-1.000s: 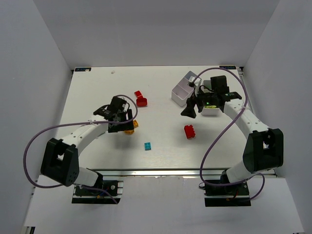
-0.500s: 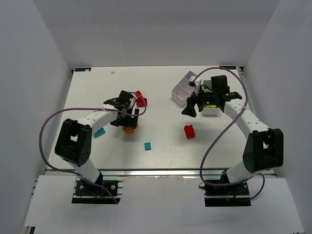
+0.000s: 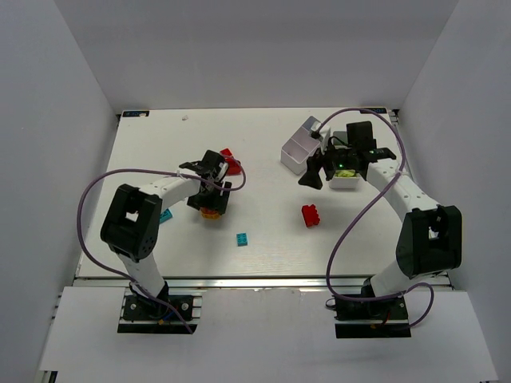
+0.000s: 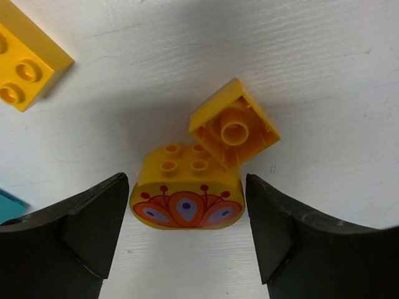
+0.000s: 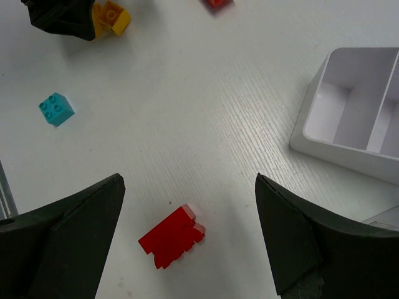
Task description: Sort the legos into containers by color
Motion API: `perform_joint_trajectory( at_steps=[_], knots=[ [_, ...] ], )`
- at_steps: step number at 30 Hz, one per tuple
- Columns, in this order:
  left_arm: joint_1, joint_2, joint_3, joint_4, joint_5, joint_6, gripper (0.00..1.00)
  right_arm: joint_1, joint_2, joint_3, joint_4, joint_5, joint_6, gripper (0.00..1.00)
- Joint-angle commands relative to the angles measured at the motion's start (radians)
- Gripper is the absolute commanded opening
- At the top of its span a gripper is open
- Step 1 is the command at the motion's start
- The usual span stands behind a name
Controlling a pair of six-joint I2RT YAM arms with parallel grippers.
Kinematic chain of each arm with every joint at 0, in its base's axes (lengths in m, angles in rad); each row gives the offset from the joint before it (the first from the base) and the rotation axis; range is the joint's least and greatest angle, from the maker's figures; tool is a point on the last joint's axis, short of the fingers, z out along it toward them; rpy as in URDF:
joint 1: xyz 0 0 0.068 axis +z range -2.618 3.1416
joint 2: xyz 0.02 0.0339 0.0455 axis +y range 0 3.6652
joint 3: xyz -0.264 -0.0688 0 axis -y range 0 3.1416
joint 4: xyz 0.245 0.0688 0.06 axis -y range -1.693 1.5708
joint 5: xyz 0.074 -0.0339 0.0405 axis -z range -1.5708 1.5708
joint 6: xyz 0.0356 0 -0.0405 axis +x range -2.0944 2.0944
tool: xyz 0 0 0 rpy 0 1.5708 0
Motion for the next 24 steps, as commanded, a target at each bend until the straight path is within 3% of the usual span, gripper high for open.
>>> perform_joint_trajectory(
  at_steps=[1,4,7,10,15,18,21,22,24],
  knots=[
    [-0.007,0.006,0.020,0.024,0.016,-0.003,0.84,-0.008,0.002,0.047,0.016,-0.005,-0.010,0.89],
    [-0.007,0.003,0.015,0.035,-0.004,-0.015,0.78,-0.011,0.000,0.047,0.016,-0.005,-0.011,0.89],
    [-0.007,-0.008,0.025,0.025,-0.013,-0.026,0.63,-0.016,-0.002,0.048,0.010,-0.005,-0.017,0.89],
    [-0.012,-0.077,0.018,0.024,-0.001,-0.040,0.41,-0.019,-0.015,0.048,0.005,-0.003,-0.022,0.89],
    [-0.029,-0.253,0.017,0.071,0.081,-0.069,0.30,-0.046,-0.066,0.047,0.004,0.003,-0.013,0.89],
    [-0.038,-0.328,0.031,0.192,0.204,-0.093,0.28,-0.106,-0.133,0.007,0.120,0.043,0.051,0.82],
    [-0.053,-0.280,0.087,0.309,0.267,-0.113,0.28,-0.179,-0.181,-0.015,0.241,0.061,0.137,0.47],
    [-0.056,-0.252,0.142,0.337,0.282,-0.115,0.27,-0.196,-0.187,-0.015,0.261,0.063,0.175,0.20],
    [-0.078,-0.185,0.207,0.415,0.327,-0.109,0.25,-0.251,-0.198,-0.015,0.307,0.060,0.208,0.05]
  ],
)
